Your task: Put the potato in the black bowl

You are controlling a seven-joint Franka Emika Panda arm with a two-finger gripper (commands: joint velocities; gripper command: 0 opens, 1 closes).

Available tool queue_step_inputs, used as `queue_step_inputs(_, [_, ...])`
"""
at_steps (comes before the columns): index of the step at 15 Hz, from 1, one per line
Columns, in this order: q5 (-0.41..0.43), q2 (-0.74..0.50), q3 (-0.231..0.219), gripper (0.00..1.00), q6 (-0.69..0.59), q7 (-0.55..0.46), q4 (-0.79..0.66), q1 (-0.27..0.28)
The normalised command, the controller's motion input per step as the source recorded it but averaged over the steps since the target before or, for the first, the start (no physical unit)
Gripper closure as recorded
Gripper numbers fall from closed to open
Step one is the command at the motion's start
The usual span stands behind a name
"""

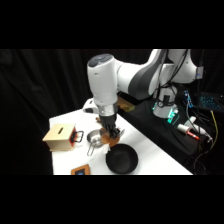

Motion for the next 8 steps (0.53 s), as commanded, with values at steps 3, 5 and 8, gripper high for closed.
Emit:
queue_step_inputs(3, [-0.067, -0.19, 0.115, 0.92, 0.32, 0.04, -0.25, 0.073])
queue_step_inputs(5, [-0.052, -0.13, 0.087, 0.92, 0.35, 0.02, -0.22, 0.058])
queue_step_inputs(8, [-0.032, -0.08, 0.052, 0.82, 0.25, -0.01, -0.17, 0.030])
